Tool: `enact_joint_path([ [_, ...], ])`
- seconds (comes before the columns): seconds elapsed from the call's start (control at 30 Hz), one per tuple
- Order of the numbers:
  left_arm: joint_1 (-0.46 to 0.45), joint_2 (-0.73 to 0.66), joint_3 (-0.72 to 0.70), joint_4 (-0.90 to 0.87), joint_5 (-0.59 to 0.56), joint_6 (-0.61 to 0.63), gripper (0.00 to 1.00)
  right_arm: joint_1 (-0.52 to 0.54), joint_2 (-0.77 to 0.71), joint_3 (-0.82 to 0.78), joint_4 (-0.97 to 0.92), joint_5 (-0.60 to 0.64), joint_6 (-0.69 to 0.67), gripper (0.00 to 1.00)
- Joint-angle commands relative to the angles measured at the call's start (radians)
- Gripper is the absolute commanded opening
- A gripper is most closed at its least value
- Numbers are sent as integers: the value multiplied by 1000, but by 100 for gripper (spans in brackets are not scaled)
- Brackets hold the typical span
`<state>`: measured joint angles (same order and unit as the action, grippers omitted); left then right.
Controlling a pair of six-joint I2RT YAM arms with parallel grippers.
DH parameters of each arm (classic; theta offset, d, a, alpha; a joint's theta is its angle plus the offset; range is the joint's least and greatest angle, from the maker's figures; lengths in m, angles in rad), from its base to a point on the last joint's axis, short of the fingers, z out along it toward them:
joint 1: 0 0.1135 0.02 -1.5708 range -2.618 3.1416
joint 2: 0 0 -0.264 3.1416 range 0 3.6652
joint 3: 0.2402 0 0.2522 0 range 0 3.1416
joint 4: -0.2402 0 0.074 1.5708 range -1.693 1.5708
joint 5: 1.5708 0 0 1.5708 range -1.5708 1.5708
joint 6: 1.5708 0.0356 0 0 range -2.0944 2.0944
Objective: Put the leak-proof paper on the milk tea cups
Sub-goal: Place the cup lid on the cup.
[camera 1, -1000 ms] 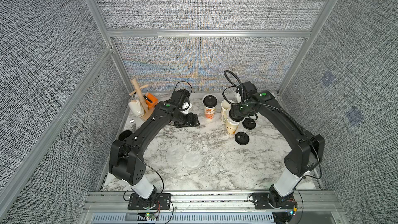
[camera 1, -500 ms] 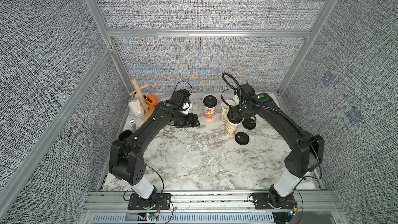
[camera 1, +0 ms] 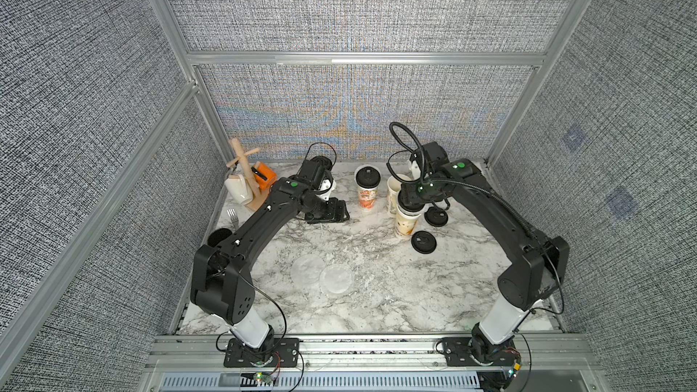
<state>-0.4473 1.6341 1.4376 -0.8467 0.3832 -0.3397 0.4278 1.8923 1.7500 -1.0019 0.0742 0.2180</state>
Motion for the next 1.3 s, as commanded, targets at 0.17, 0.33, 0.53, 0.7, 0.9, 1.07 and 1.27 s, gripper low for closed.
enact_joint_path([
  [0.17,1,-6,3,-15,-9,17,81,-7,28,19,-63,-22,-56,72],
  [0.33,1,-6,4,-15,-9,16,81,-14,41,53,-87,-36,-70,72],
  [0.53,2,-5,6,-18,-10,19,81,-13,54,68,-100,-49,-78,72],
  [0.7,1,-2,5,-18,-9,19,81,-12,50,53,-95,-51,-80,72],
  [0.9,2,-5,6,-20,-9,19,81,-12,51,44,-90,-54,-78,72],
  [1.07,2,-6,4,-19,-10,20,81,-11,50,43,-87,-54,-77,72],
  [1.27,2,-5,6,-19,-11,19,81,-6,56,46,-84,-57,-75,73],
])
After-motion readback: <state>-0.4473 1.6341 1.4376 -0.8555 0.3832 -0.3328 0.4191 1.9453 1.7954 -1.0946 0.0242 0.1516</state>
